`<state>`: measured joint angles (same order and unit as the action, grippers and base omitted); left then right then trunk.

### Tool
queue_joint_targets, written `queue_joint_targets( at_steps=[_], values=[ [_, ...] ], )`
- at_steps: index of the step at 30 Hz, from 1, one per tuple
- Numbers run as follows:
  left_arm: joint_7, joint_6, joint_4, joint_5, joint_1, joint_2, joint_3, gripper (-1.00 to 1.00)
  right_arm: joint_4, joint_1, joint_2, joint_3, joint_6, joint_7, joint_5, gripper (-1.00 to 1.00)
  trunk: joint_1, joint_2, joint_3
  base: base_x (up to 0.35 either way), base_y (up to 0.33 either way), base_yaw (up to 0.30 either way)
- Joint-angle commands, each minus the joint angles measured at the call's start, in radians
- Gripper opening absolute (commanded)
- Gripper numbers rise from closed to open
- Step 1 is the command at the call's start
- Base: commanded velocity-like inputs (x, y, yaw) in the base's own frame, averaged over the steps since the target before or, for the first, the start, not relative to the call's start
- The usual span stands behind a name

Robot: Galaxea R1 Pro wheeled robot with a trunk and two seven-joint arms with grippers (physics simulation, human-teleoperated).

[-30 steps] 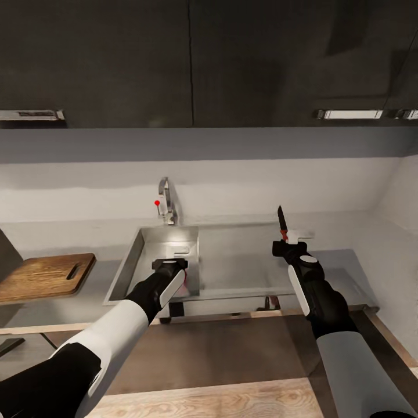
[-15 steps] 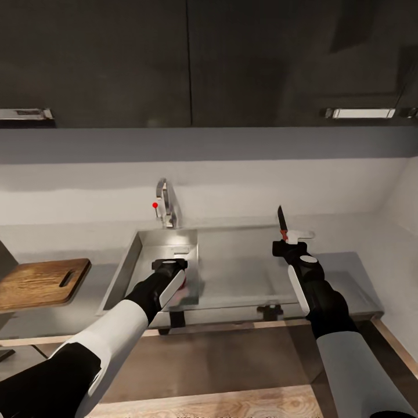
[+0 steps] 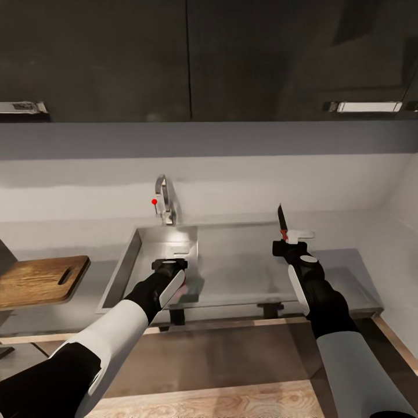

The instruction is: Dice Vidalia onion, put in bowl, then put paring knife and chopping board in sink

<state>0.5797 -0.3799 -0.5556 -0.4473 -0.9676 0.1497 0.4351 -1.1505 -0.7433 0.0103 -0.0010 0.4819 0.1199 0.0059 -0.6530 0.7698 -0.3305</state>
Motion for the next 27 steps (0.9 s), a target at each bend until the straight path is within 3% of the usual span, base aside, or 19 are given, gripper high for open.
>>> queue_joint_targets(
  at_steps=[1, 5, 9, 12, 27],
  values=[
    [0.008, -0.004, -0.001, -0.008, -0.001, -0.001, 0.007, 1.0, -0.005, -0.001, 0.0, 0.001, 0.006, 0.003, 0.0, -1.0, 0.0, 0.001, -0.002, 0.0, 0.0, 0.0],
    [0.009, -0.004, -0.001, -0.008, -0.001, -0.001, 0.007, 1.0, -0.058, -0.001, 0.0, 0.001, 0.055, 0.003, 0.0, -1.0, 0.0, 0.001, -0.003, 0.0, 0.0, 0.0],
    [0.009, -0.004, -0.001, -0.008, -0.001, 0.0, 0.007, 1.0, -0.248, -0.001, 0.0, 0.001, 0.315, 0.003, -0.001, -1.0, 0.0, 0.001, -0.003, 0.0, 0.0, 0.0],
    [0.008, -0.004, -0.002, -0.008, -0.001, 0.001, 0.007, 1.0, -0.29, -0.001, -0.001, 0.001, 0.375, 0.003, 0.0, -1.0, 0.0, 0.001, -0.003, 0.0, 0.0, 0.0],
    [0.008, -0.005, 0.022, -0.008, 0.0, 0.0, 0.007, 1.0, -0.314, -0.001, -0.001, 0.001, 0.408, 0.003, -0.001, -1.0, 0.0, 0.001, -0.013, 0.0, 0.0, 0.0]
  ],
)
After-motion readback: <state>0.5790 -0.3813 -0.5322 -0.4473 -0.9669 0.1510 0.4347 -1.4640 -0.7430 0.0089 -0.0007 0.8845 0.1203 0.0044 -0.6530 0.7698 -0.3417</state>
